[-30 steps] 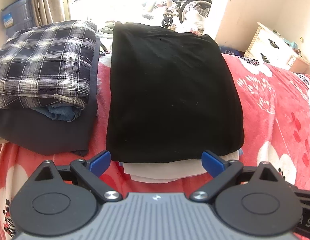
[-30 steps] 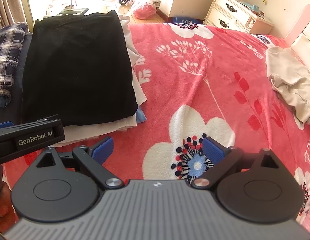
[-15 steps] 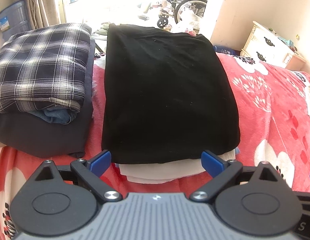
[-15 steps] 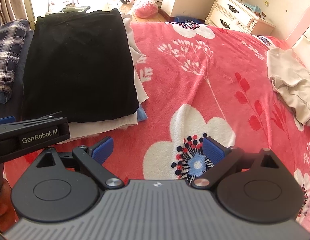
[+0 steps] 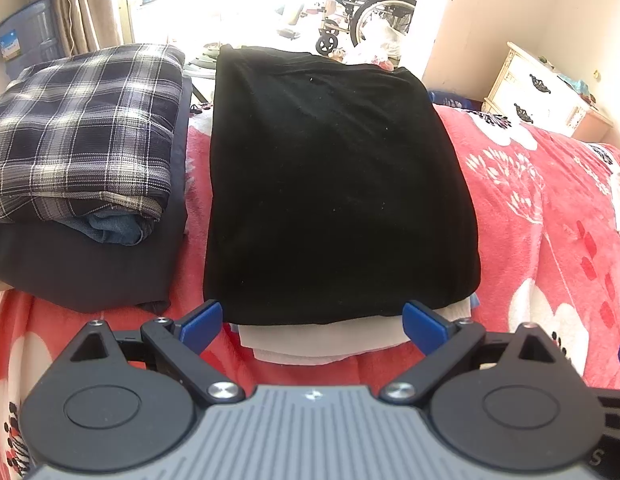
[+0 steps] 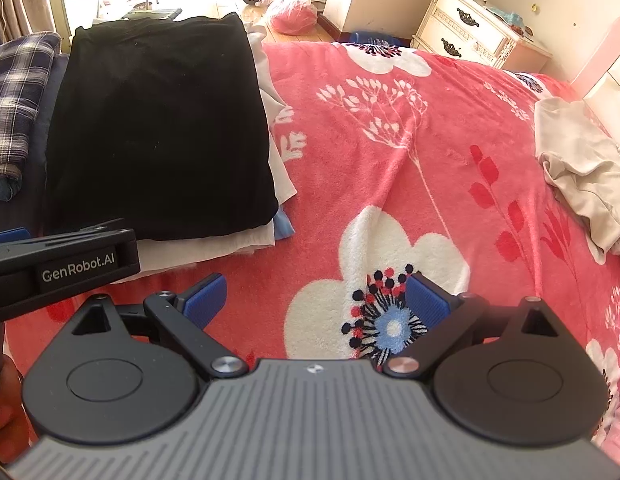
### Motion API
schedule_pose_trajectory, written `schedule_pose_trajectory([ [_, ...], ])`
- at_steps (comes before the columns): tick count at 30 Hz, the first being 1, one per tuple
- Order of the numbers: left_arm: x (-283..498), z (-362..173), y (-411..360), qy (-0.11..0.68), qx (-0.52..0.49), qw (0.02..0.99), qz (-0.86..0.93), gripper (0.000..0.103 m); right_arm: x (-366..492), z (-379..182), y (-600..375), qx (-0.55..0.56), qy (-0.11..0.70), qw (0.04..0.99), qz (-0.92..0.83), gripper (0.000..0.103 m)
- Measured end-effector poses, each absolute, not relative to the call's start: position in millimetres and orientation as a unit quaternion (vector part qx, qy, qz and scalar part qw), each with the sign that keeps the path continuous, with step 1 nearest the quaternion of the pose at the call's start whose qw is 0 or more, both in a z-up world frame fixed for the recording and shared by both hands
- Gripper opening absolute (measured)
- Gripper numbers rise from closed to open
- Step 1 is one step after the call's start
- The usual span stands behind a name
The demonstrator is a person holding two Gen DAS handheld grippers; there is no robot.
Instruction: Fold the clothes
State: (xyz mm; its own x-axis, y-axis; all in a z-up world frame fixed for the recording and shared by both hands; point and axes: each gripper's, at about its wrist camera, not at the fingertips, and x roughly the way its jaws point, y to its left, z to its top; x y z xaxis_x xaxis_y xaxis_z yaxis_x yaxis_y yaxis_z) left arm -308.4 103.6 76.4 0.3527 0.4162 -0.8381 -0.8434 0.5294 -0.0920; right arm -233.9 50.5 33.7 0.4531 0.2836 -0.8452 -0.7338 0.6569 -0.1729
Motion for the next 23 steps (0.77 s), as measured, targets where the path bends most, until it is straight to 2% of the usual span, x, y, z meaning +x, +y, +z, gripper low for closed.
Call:
schedule_pose_trajectory([
  [23, -313.5, 78.0, 108.3, 0.399, -0.267, 0.777, 0.406, 0.098, -238.3, 16.7, 51.1, -0.266, 0.443, 0.792, 0.324, 0.096],
])
